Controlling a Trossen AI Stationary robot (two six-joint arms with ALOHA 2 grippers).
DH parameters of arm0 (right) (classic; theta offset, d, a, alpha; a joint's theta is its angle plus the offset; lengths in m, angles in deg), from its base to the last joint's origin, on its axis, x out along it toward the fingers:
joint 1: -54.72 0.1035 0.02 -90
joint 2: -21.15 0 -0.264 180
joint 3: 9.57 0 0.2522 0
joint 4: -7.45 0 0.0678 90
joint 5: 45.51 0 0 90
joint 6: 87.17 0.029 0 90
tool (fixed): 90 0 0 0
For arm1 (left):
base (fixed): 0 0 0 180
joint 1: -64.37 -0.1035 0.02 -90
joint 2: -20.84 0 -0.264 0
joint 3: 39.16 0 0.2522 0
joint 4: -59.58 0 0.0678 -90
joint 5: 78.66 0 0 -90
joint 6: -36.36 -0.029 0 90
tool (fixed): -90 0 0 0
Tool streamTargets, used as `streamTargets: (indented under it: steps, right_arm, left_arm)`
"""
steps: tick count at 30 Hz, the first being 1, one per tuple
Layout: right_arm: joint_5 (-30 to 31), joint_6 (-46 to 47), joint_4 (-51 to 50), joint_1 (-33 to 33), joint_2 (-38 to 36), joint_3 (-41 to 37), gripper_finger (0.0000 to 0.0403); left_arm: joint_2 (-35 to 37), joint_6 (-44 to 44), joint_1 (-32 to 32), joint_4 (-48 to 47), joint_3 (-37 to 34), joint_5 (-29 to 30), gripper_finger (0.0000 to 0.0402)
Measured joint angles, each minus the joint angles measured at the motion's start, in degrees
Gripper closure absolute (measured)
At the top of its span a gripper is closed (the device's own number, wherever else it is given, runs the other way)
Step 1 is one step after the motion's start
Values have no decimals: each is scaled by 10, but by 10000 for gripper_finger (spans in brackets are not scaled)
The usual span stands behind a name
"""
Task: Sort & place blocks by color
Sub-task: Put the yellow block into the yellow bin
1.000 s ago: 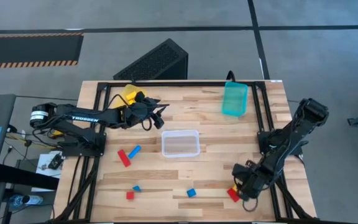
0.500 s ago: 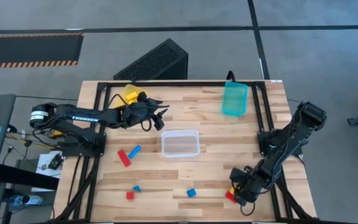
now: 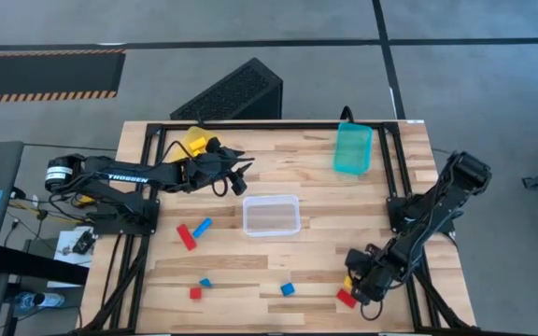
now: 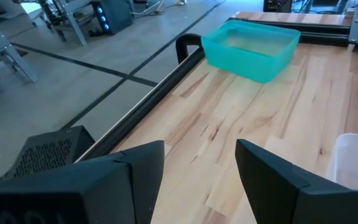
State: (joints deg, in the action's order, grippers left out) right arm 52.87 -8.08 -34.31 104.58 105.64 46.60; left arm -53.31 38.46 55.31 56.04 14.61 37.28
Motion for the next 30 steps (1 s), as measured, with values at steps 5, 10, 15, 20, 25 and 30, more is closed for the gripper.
streamTargets:
  steps: [5, 10, 15, 20, 25, 30]
  right_arm:
    - [66, -35, -56, -1, -6, 0, 184]
    - [87, -94, -73, 11, -6, 5, 184]
    - [119, -153, -86, 24, -5, 30, 183]
    - [136, -188, -72, 27, -3, 34, 168]
    - [139, -207, -62, 26, 18, 34, 138]
    - [100, -213, -60, 26, 41, 34, 112]
  left_arm:
    - [0, -2, 0, 0, 0, 1, 212]
    - [0, -4, 0, 0, 0, 2, 212]
    - [0, -6, 0, 0, 0, 2, 212]
    - [0, -6, 0, -4, 0, 3, 212]
    - [0, -6, 0, -5, 0, 3, 212]
    - [0, 2, 0, -18, 0, 3, 212]
